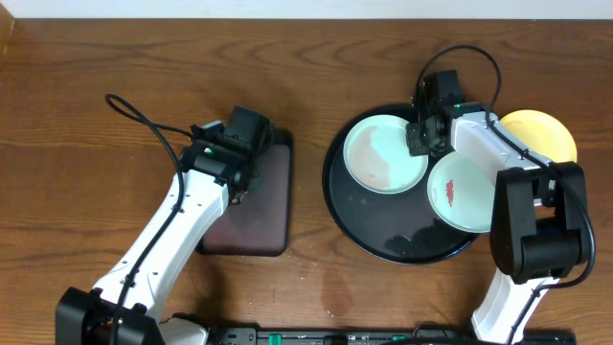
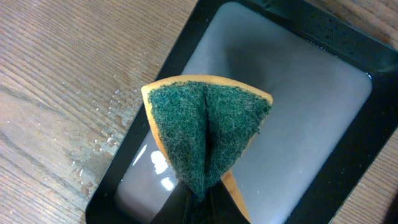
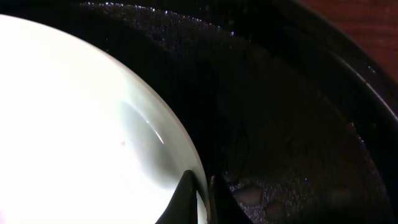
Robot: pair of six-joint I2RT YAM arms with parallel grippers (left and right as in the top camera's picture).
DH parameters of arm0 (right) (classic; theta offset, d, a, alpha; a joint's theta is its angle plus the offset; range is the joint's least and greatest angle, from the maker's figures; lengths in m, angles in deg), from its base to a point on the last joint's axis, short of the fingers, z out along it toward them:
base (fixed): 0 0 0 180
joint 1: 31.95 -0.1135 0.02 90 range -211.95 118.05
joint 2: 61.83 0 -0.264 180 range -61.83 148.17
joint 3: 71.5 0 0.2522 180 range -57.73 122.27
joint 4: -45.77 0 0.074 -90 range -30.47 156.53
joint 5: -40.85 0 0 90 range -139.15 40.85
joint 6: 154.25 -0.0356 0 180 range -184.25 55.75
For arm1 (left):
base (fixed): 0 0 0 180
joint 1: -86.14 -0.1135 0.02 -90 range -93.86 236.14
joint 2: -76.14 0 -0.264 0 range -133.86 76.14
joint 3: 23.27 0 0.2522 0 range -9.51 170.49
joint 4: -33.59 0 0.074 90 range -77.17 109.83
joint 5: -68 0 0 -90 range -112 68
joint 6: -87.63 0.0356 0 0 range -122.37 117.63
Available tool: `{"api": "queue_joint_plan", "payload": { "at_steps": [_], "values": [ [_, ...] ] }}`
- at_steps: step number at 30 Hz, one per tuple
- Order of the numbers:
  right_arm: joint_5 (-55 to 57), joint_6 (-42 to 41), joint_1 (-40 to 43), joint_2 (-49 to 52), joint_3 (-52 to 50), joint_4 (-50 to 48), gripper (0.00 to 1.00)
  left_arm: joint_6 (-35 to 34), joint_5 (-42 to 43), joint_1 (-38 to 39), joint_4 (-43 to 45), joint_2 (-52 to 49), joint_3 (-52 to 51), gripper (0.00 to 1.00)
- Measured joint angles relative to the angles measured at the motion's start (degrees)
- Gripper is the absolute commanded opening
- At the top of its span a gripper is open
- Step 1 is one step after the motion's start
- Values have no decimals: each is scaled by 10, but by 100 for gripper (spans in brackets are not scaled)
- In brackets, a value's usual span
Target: Clean dirty plates on tray and stack at the side
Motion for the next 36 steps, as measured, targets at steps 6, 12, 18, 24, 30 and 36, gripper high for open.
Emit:
{"api": "queue_joint_plan", "payload": {
  "at_steps": [6, 12, 18, 24, 30, 36],
  "values": [
    [4, 4, -4, -2, 19, 38, 1, 0, 0, 0, 0, 0, 0, 8],
    [68, 16, -34, -60, 55, 85, 1, 0, 0, 0, 0, 0, 0, 8],
    [185, 58, -95, -170, 78, 105, 1, 0, 0, 0, 0, 0, 0, 8],
    [294, 109, -151, -195, 81, 109, 1, 0, 0, 0, 0, 0, 0, 8],
    [382, 175, -209, -194, 81, 101, 1, 0, 0, 0, 0, 0, 0, 8],
    [483, 226, -260, -194, 81, 96, 1, 0, 0, 0, 3, 0, -4, 8]
  ]
}}
